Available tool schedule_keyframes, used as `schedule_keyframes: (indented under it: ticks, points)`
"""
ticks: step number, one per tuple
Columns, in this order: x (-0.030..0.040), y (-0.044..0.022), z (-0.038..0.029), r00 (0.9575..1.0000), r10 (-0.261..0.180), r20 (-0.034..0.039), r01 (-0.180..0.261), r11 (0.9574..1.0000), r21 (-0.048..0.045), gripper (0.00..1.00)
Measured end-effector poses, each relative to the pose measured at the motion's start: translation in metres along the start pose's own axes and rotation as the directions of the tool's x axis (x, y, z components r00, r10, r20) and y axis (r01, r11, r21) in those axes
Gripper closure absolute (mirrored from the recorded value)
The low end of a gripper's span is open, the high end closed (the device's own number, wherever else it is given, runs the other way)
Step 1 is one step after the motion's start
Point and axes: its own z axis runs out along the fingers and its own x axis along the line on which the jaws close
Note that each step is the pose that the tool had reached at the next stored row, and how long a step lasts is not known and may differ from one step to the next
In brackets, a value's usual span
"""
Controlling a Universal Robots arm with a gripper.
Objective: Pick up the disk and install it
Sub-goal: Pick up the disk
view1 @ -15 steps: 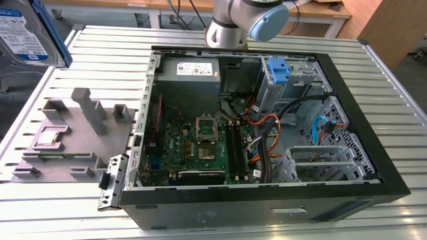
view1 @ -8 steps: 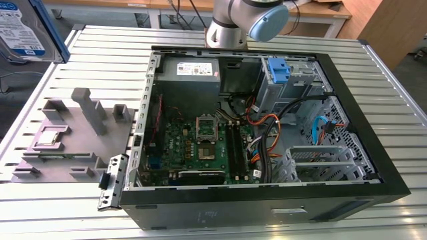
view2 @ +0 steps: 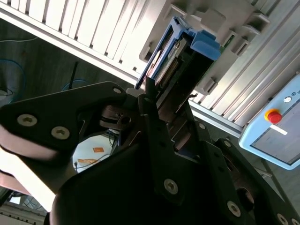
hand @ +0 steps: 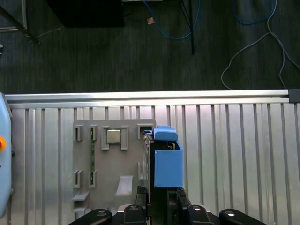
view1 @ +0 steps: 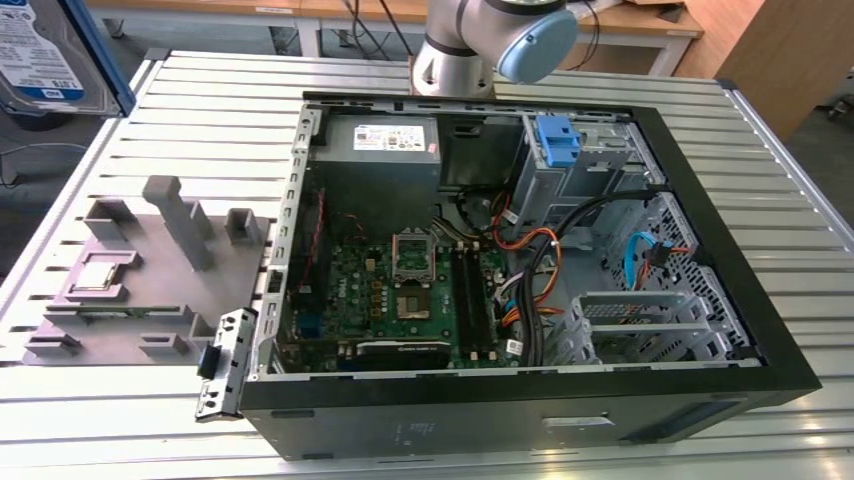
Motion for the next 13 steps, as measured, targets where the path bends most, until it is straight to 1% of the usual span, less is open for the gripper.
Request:
schedule_keyframes:
  ticks: [4,11,13]
  points:
    - [-0.0003,0.0001,-0.0035,1.0,0.0,0.0004,0.0,1.0,-0.0001,0.65]
    - [-0.0002,0.0,-0.0036,1.0,0.0,0.0008,0.0,1.0,0.0,0.65]
    - [-0.0003,-0.0014,-0.0037,1.0,0.0,0.0013,0.0,1.0,-0.0001,0.65]
